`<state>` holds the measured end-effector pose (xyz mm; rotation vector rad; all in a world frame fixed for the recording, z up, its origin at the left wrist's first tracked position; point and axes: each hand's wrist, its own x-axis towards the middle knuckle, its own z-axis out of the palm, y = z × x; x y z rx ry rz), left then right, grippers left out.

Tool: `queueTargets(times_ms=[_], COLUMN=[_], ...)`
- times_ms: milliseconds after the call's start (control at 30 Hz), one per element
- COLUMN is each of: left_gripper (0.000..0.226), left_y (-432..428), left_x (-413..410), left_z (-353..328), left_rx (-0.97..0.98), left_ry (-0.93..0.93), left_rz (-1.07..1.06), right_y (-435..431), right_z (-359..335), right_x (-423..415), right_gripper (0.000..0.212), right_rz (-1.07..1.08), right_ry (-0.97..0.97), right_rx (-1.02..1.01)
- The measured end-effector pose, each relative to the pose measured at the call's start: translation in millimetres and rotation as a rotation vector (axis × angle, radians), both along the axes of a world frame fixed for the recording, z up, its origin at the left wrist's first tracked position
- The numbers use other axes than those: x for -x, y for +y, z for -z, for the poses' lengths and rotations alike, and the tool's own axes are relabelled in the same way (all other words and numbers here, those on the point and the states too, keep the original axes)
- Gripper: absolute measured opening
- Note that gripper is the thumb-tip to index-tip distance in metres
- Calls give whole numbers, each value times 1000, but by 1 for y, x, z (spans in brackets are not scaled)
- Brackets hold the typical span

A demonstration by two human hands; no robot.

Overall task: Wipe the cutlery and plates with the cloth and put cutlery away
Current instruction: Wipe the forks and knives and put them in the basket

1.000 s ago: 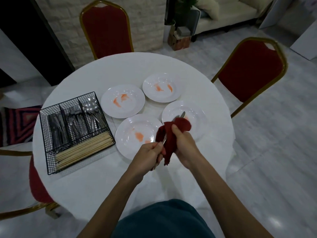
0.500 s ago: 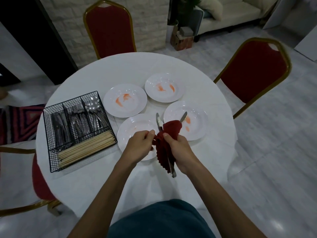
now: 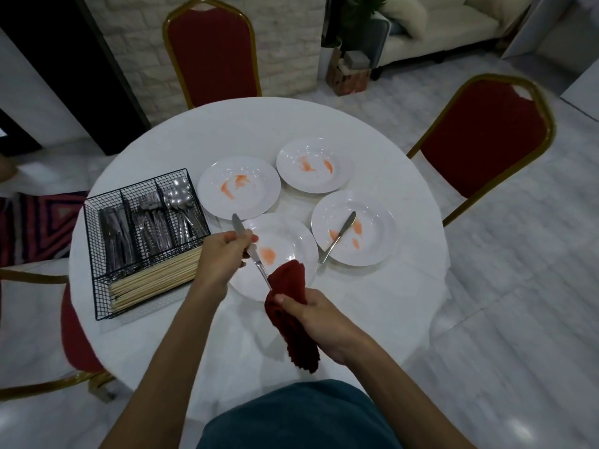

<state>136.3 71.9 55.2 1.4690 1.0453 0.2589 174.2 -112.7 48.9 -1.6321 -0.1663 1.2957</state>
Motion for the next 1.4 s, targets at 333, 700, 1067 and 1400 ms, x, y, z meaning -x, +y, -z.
queueTargets(times_ms=[333,700,1067,1400], left_gripper=[27,22,18,22], left_y=[-18,-1,33,164], left_x=[0,29,48,101], left_z=[17,29,51,48], left_rx=[-165,43,182,145], left_ry=[123,12,47,222], left_rz=[185,-26,-228,-278], right_y=[23,48,93,99], right_z=[-6,6,24,39], right_x=[-4,-6,2,-11], right_gripper=[32,29,23,21], right_rz=[-26,-104,-213,-120], right_ry=[-195,-302,-315,-235], right_rx=[105,112,114,176])
